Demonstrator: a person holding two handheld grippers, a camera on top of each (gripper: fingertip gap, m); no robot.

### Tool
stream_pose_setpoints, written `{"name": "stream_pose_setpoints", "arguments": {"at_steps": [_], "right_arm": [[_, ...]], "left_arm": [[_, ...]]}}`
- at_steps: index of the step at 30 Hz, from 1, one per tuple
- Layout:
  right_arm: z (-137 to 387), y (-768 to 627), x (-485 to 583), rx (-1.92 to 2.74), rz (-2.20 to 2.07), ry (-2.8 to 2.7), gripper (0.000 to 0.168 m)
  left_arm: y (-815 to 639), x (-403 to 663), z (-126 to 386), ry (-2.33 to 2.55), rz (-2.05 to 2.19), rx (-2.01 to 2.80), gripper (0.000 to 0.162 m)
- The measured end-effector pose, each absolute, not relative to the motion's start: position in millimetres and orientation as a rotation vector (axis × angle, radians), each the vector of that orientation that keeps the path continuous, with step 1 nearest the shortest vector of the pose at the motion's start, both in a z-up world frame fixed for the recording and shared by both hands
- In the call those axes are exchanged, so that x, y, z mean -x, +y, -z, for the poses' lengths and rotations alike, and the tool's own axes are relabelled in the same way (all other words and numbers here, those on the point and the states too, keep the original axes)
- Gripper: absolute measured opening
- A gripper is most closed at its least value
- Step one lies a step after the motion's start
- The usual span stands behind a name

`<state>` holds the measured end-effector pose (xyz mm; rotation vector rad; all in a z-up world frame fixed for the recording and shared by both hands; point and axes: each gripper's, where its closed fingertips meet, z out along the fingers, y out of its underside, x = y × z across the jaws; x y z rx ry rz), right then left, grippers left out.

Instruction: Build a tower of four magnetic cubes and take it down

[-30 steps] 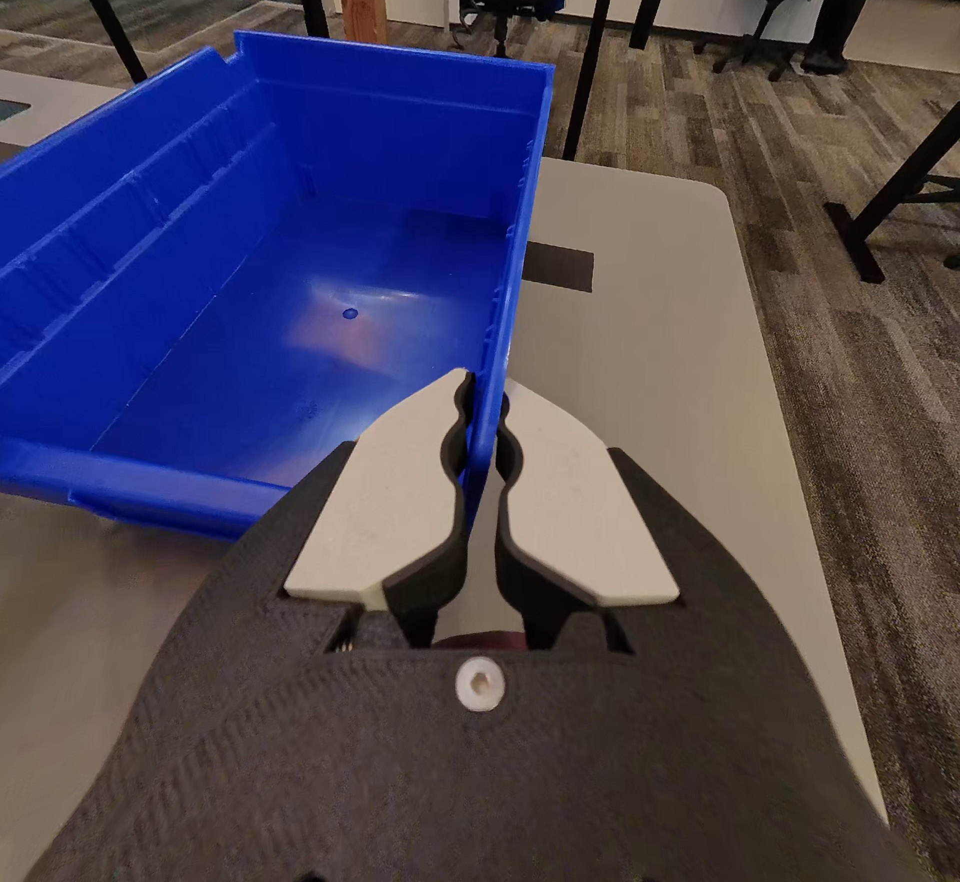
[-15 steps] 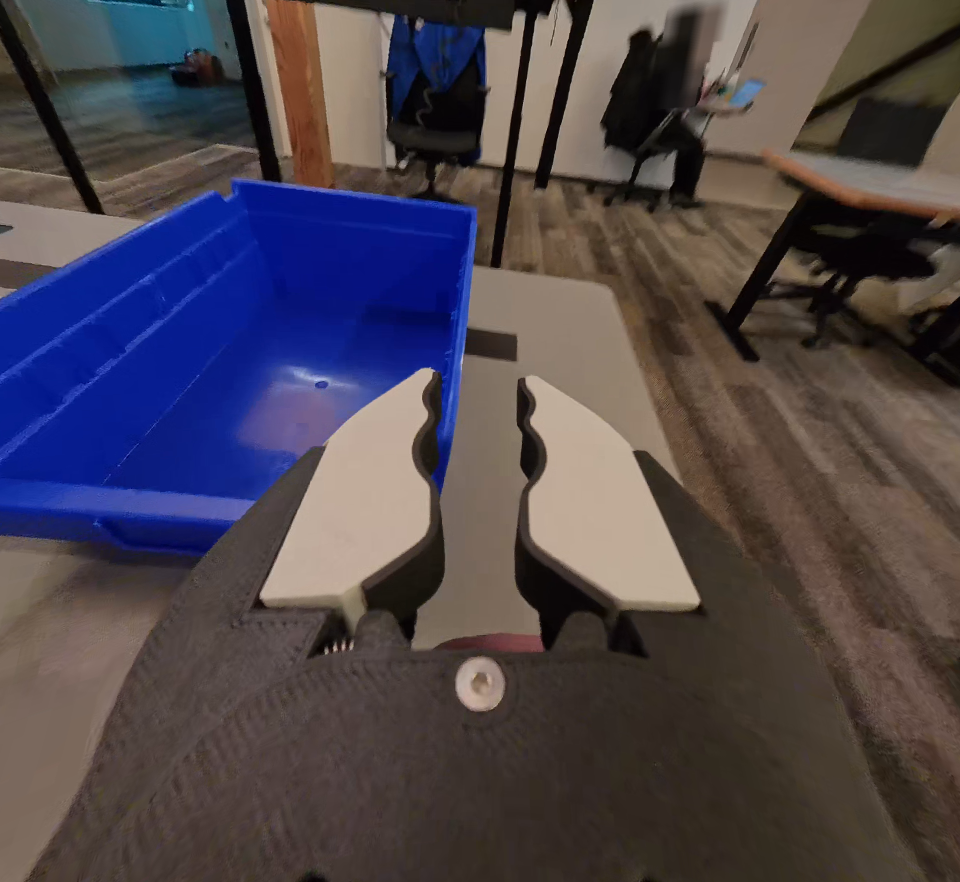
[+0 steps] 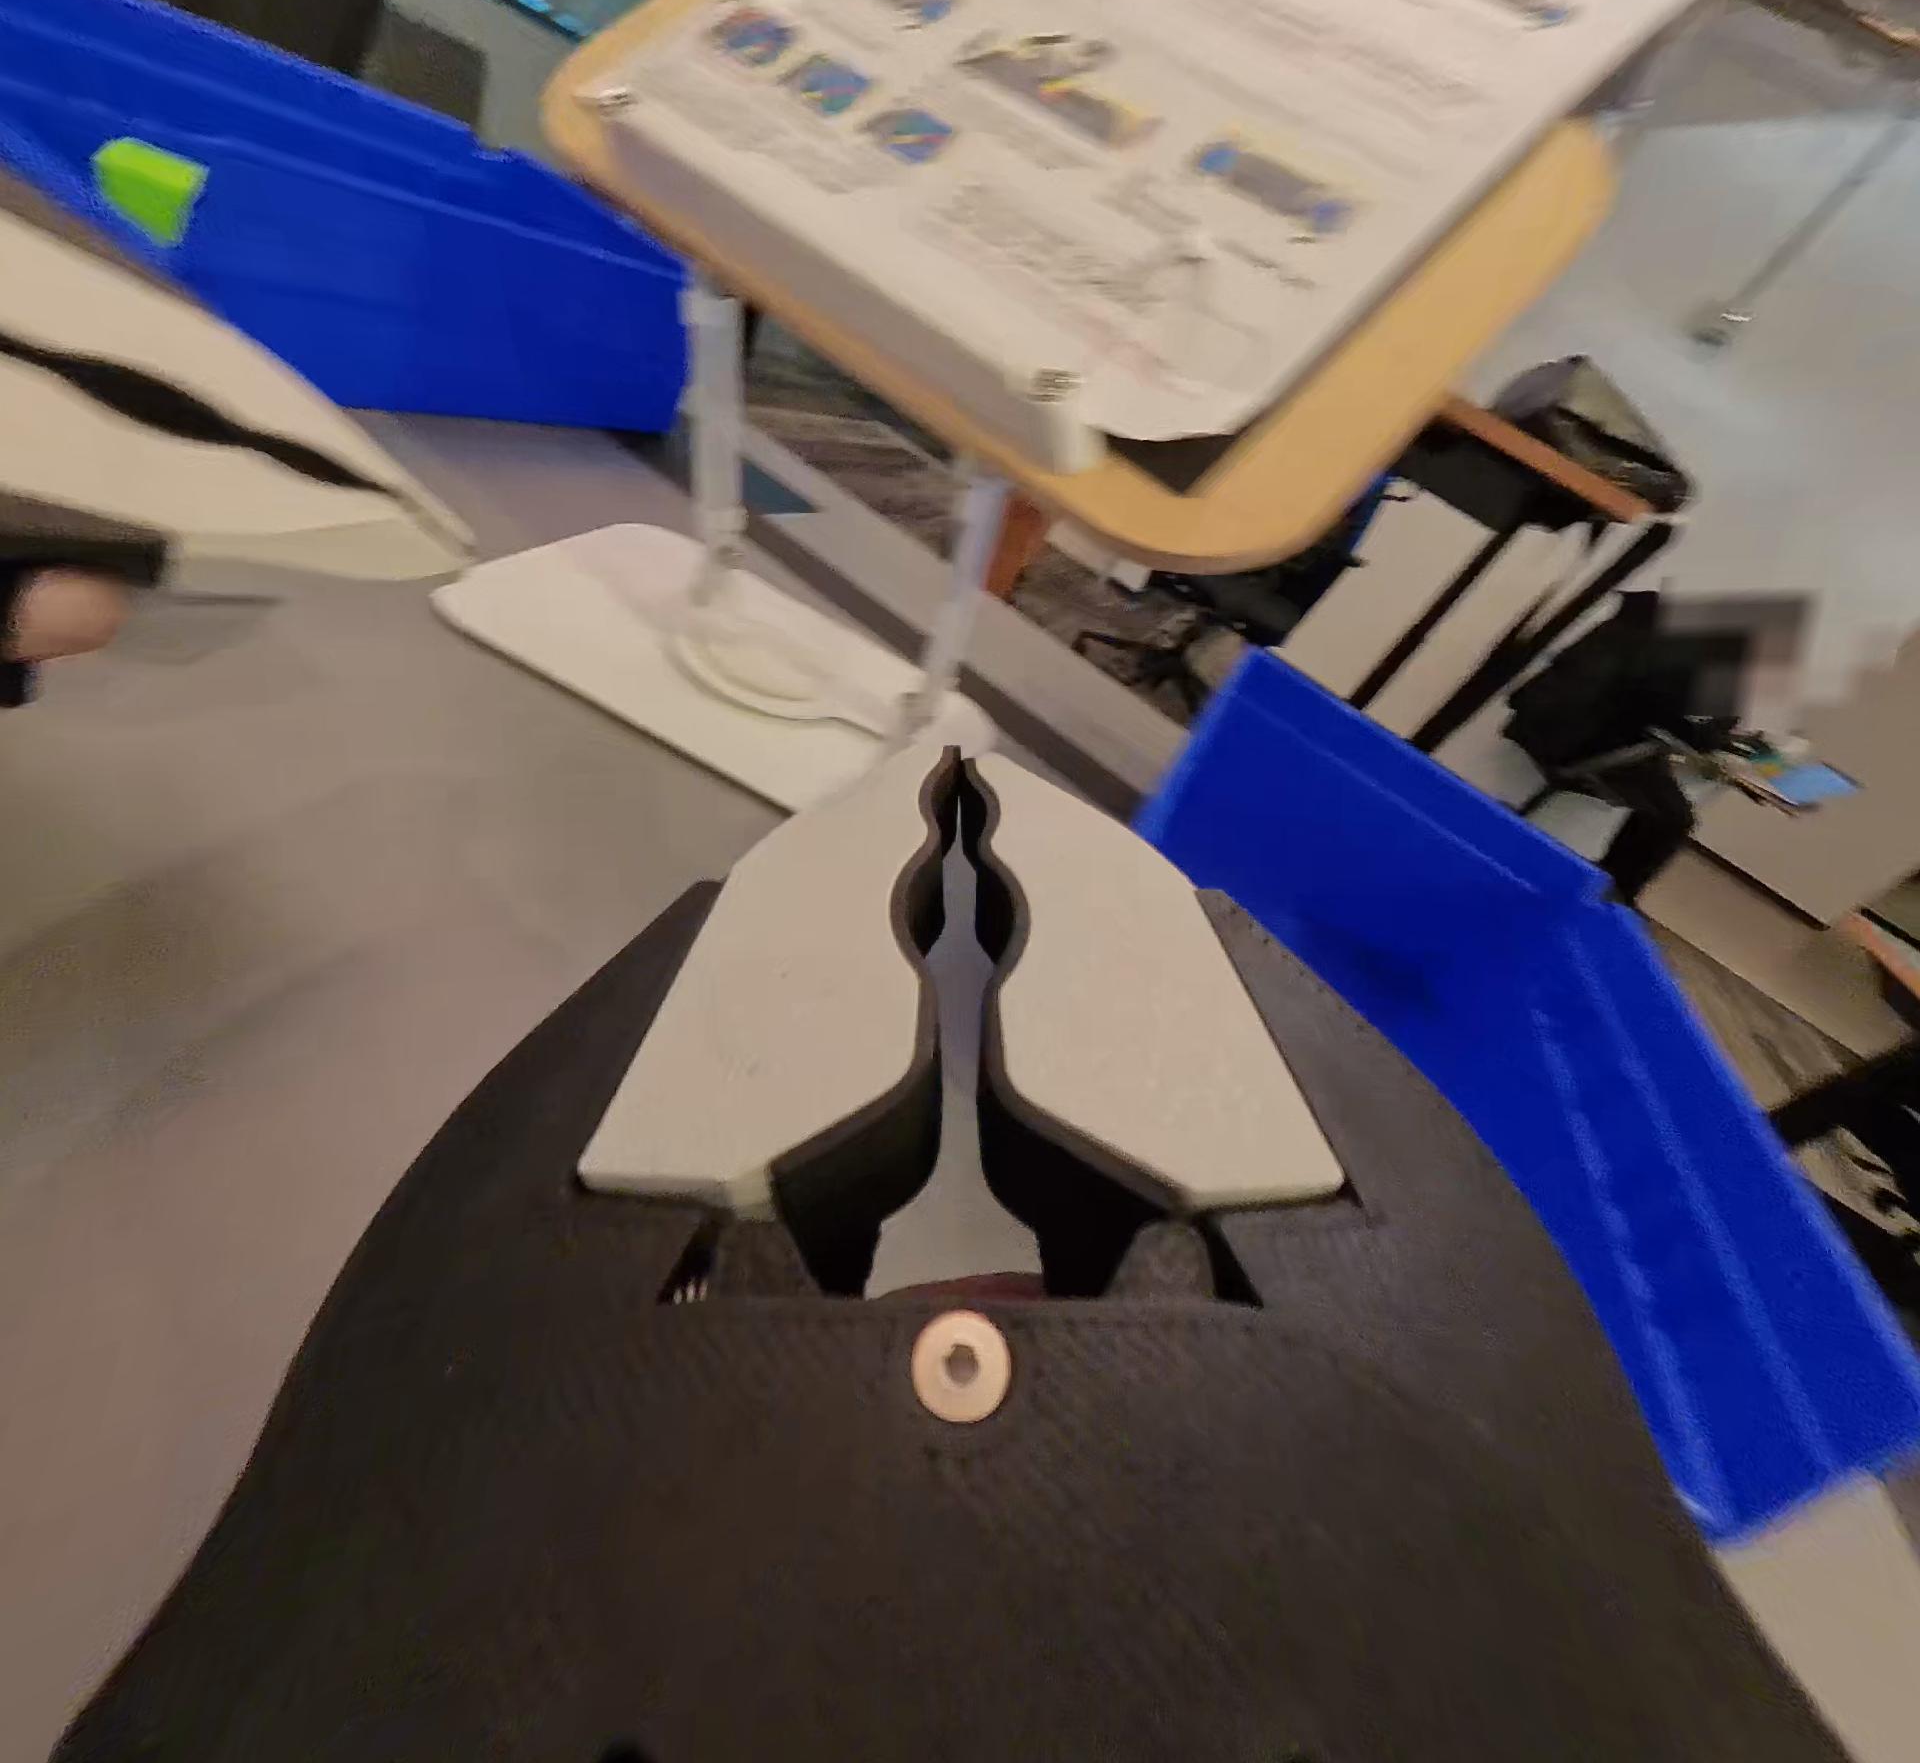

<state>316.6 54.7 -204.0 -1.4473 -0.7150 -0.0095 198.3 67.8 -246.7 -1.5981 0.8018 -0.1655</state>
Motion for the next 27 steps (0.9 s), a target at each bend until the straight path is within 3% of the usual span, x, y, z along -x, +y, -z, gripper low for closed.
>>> {"name": "stream_pose_setpoints", "arguments": {"at_steps": [7,17,27], "right_arm": [[248,61,-217,1.513,-0.066,-0.898,0.000],[246,112,-143,1.551,-0.198,-0.816,0.000],[248,104,-139,1.529,-0.230,-0.886,0.000]], "left_arm": [[97,-142,255,0.767,0.099,1.659,0.000],[129,-123,255,0.795,0.076,1.628,0.000],[123,-132,255,0.843,0.128,1.610,0.000]]}}
